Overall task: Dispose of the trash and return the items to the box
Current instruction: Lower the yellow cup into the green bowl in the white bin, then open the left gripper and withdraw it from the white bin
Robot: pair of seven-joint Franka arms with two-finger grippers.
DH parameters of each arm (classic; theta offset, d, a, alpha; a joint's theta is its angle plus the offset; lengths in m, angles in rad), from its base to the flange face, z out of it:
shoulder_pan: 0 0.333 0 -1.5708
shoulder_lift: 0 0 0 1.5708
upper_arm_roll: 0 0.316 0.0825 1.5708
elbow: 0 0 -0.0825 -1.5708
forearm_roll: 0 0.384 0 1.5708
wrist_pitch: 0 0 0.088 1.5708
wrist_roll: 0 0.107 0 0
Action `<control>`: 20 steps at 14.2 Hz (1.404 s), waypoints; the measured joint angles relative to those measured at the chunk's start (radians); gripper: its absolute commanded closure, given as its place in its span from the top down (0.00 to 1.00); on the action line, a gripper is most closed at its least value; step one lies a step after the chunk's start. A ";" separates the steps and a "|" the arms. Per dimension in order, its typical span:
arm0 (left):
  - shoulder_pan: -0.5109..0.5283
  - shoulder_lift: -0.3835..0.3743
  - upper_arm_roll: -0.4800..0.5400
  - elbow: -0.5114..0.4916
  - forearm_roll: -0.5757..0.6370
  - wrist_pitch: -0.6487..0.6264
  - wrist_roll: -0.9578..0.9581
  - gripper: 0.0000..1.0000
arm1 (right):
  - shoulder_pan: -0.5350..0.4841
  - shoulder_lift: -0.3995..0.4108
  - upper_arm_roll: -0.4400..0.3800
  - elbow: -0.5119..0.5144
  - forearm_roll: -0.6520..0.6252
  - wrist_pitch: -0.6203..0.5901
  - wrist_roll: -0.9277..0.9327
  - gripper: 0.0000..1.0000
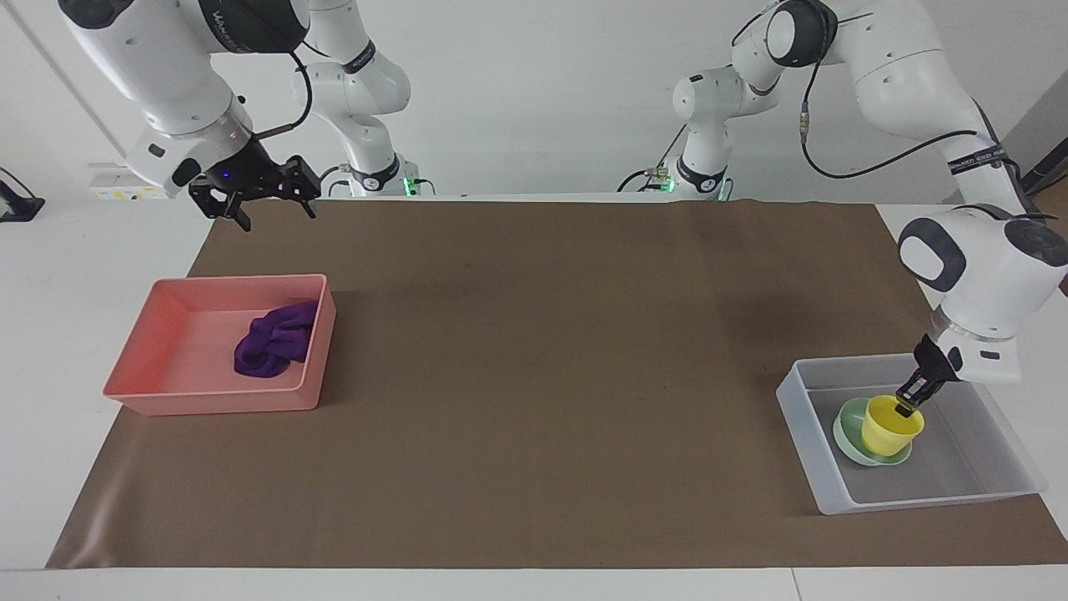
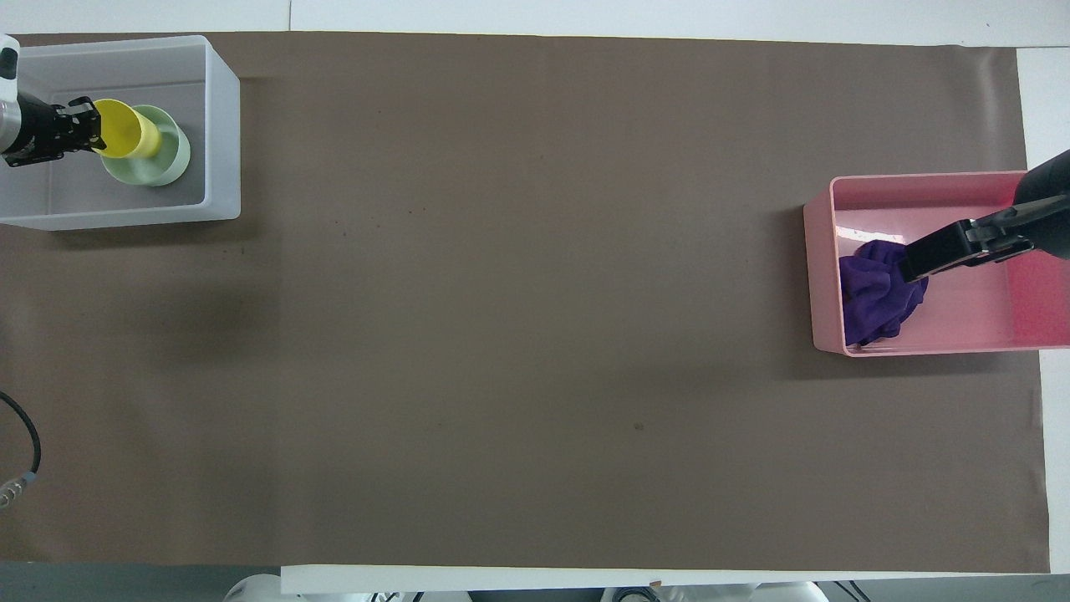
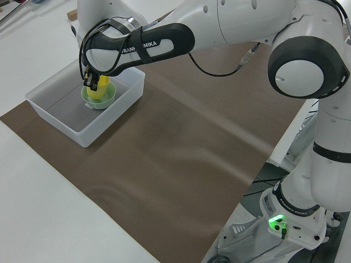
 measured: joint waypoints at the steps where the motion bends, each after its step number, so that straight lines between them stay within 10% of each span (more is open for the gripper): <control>1: 0.000 0.000 0.000 -0.004 0.002 -0.008 0.005 0.40 | 0.000 0.000 0.000 0.000 0.000 0.000 0.000 0.99; 2: 0.000 -0.001 0.000 -0.008 0.004 -0.017 0.014 0.71 | 0.000 0.000 0.000 0.000 0.000 0.000 0.000 0.99; 5: -0.001 -0.006 -0.005 -0.008 0.004 -0.031 0.040 1.00 | 0.000 0.000 0.000 0.000 0.000 0.000 0.000 0.99; 20: -0.171 -0.486 -0.011 -0.006 0.005 -0.685 0.292 1.00 | -0.025 -0.013 -0.004 -0.040 -0.009 0.062 0.000 1.00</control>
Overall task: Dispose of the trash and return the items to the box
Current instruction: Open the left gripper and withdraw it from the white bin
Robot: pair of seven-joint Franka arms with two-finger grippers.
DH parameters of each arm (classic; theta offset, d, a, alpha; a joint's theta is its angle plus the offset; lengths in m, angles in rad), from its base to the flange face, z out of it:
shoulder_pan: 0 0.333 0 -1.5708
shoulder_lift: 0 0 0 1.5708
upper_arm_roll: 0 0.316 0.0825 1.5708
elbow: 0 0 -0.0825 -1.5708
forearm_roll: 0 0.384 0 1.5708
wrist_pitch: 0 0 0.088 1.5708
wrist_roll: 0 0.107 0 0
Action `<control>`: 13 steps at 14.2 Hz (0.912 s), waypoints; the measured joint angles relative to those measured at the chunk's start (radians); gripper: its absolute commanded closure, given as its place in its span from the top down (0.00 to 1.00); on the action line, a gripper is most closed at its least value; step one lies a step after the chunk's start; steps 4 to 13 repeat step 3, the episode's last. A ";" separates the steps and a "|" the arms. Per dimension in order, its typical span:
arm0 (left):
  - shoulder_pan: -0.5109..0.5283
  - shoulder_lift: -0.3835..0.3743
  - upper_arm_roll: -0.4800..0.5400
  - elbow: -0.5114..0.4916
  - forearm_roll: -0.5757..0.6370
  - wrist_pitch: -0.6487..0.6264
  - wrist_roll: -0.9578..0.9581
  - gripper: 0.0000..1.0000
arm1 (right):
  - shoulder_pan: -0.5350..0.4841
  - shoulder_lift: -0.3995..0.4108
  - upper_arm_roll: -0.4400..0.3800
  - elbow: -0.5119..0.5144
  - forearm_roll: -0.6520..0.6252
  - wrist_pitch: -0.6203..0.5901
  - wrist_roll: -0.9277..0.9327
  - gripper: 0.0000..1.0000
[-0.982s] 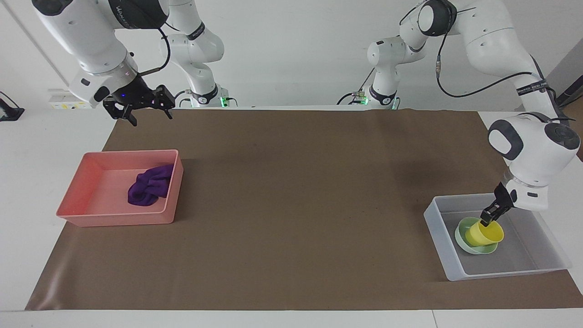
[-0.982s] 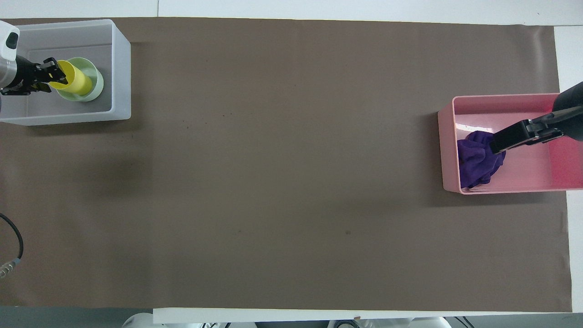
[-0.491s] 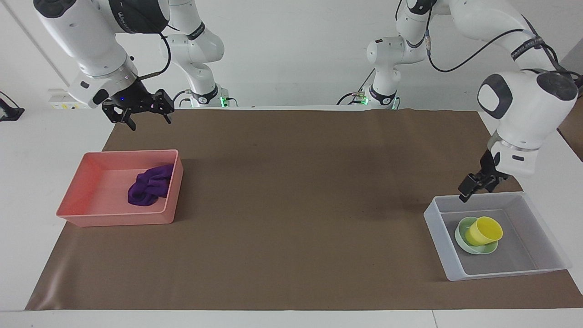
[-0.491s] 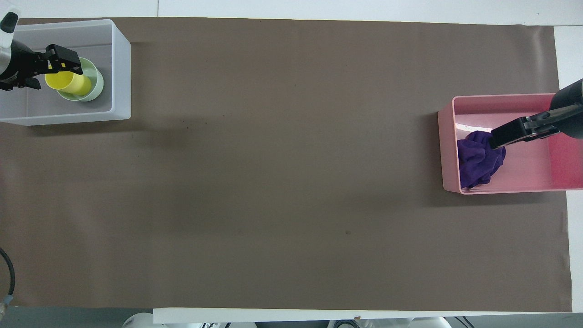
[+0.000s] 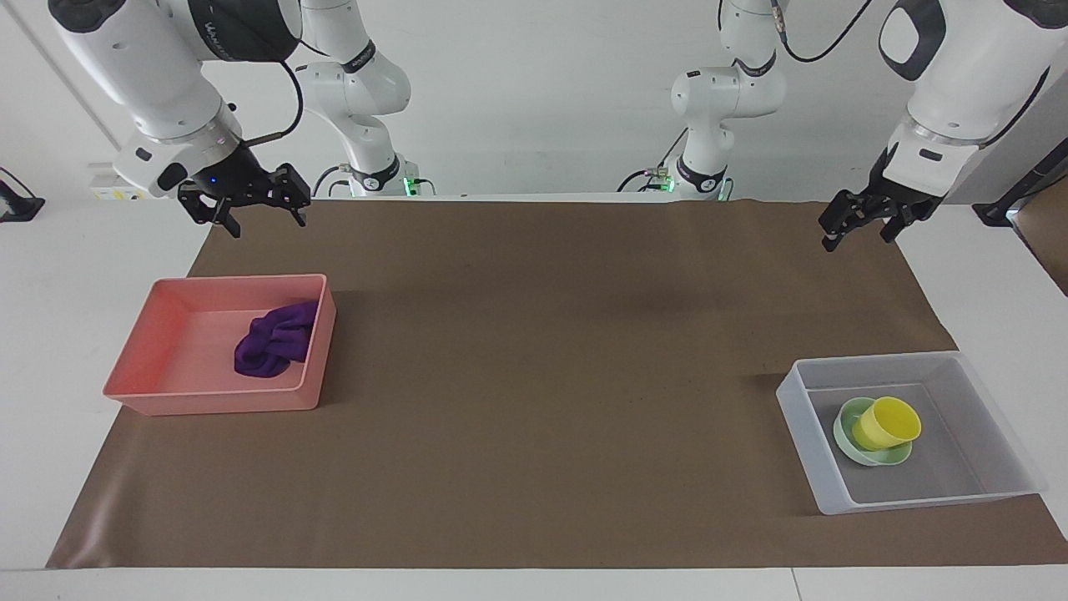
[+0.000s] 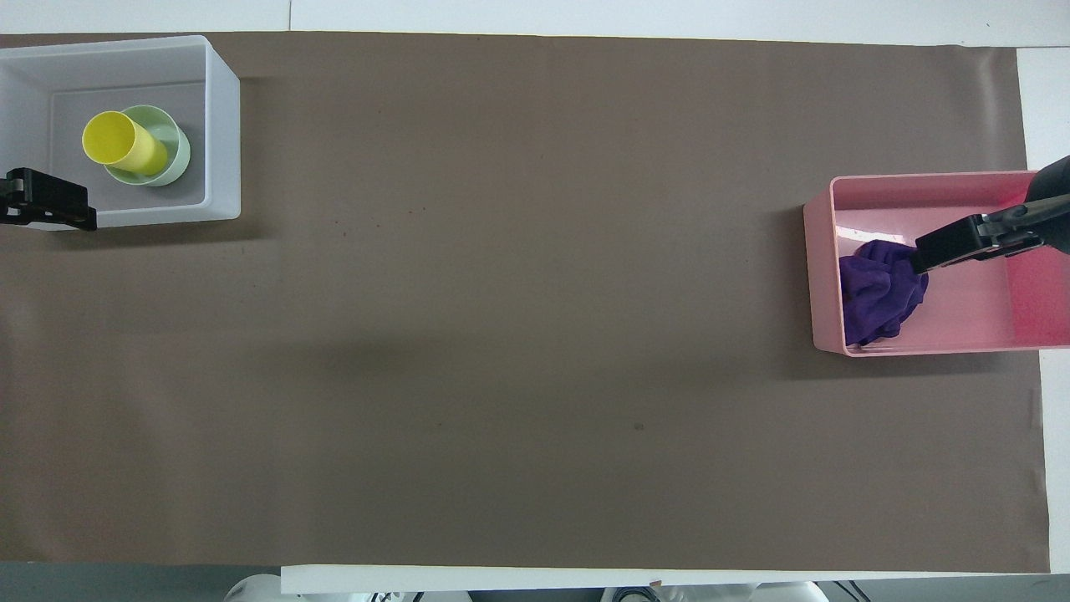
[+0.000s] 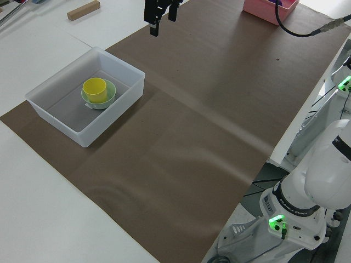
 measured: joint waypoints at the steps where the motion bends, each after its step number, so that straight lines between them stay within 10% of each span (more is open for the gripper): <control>1: 0.003 0.002 0.006 0.004 -0.007 -0.002 0.025 1.00 | -0.008 0.000 -0.001 0.000 0.000 0.005 0.000 1.00; 13: 0.009 0.018 0.010 0.039 -0.032 -0.026 0.044 1.00 | -0.025 0.000 -0.001 -0.001 0.000 0.017 0.000 1.00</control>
